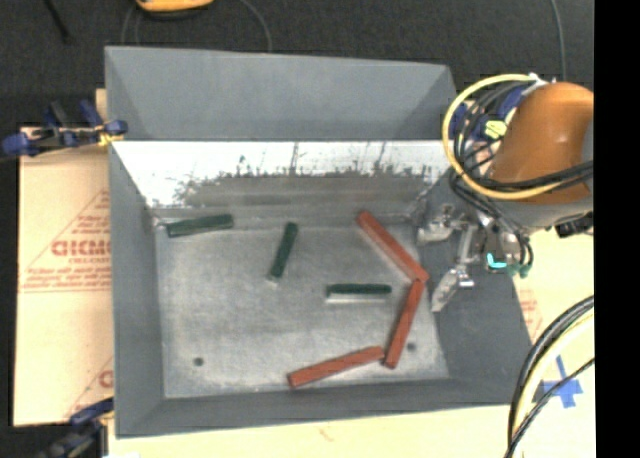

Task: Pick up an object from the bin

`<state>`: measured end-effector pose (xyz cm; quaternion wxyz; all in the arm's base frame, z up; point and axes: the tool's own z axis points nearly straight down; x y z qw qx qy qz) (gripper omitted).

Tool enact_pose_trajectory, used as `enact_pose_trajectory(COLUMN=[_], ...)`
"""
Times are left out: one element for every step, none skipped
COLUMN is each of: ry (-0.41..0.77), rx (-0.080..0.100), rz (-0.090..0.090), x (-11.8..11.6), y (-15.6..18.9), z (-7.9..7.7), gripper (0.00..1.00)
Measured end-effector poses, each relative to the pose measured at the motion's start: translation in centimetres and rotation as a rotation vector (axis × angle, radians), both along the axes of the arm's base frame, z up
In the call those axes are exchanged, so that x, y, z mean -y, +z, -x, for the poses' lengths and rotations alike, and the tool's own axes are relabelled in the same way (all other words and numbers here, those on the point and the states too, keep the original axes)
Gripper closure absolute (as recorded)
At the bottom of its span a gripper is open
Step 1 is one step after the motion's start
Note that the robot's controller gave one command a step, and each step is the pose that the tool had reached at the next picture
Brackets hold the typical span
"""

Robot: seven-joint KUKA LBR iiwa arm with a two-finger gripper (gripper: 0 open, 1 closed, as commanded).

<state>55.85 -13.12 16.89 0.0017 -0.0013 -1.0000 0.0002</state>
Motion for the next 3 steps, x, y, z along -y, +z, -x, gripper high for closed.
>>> enact_pose_trajectory(ry=[0.003, 0.074, 0.144], rx=[0.007, 0.013, 0.002], rz=[0.002, 0.002, -0.001], x=[0.0, -5.4, -7.5], y=[0.4, -5.8, -7.4], z=[-0.2, -1.9, -1.9], gripper=[0.00, 0.00, 0.00])
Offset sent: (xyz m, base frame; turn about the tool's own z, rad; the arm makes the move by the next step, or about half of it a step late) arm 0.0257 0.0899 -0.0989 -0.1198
